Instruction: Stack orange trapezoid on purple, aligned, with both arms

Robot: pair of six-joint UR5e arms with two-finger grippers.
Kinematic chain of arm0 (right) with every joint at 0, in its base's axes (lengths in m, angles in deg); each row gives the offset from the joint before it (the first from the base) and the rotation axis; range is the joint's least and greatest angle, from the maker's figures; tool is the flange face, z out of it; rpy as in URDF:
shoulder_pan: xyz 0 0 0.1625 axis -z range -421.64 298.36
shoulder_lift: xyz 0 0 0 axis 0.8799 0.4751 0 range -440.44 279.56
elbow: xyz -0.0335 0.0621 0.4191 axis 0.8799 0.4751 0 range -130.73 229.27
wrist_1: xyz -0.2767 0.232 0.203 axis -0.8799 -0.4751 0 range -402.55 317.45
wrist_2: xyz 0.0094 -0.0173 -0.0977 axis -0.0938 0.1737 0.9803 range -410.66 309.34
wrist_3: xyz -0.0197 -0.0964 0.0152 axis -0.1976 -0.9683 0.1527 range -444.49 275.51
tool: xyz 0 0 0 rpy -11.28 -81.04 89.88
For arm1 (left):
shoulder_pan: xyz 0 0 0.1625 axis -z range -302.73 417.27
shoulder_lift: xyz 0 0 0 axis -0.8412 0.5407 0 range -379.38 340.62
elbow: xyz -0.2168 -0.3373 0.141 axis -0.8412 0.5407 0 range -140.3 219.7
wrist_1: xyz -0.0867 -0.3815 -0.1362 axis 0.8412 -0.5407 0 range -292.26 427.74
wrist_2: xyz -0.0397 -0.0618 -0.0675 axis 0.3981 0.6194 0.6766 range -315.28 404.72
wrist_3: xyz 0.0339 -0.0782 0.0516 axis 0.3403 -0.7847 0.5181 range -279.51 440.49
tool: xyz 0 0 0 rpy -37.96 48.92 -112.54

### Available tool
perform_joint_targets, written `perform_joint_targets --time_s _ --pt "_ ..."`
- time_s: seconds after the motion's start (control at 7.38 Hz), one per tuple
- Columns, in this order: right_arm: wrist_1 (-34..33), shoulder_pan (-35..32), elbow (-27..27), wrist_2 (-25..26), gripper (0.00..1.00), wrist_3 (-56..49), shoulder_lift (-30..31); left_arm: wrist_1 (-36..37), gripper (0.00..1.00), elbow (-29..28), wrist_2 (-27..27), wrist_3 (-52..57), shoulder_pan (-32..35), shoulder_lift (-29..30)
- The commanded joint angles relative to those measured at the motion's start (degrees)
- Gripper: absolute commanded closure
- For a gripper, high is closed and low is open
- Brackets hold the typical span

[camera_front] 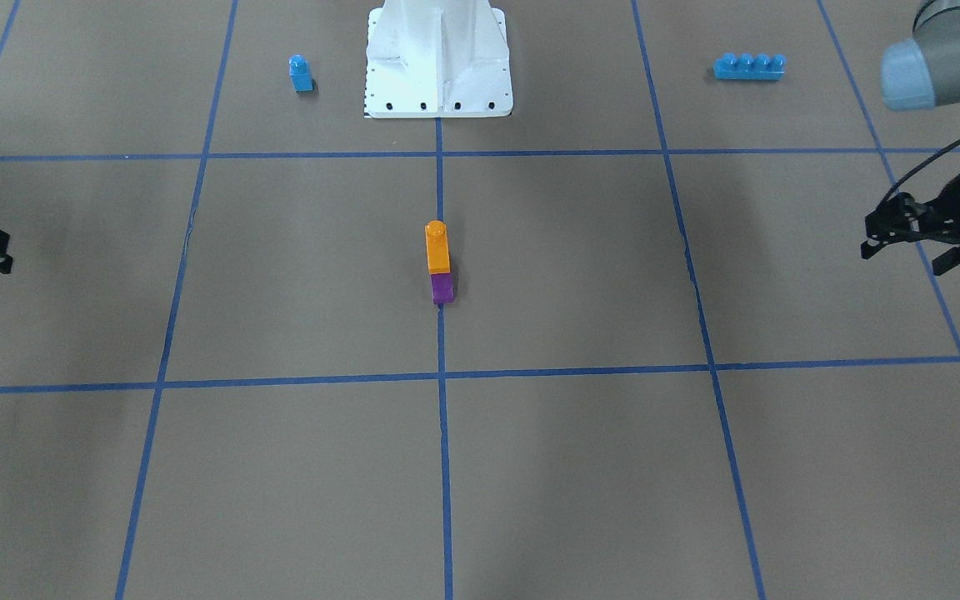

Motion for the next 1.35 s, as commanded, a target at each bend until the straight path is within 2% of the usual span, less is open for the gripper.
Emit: perform_joint_targets --time_s 0.0,0.68,1.22 --pt "-0.1 -8.6 5.9 -2.8 0.00 -8.7 1.7 0.2 0.00 -6.9 1.1 11.0 7.4 -0.8" --pt "0.1 -10.9 6.8 -2.9 0.00 -12.7 4.2 4.6 0.00 -10.7 0.8 10.4 9.7 1.1" --pt "0.1 -10.8 6.1 -0.9 0.00 -11.8 4.0 4.3 0.00 -10.5 0.6 9.7 10.3 0.6"
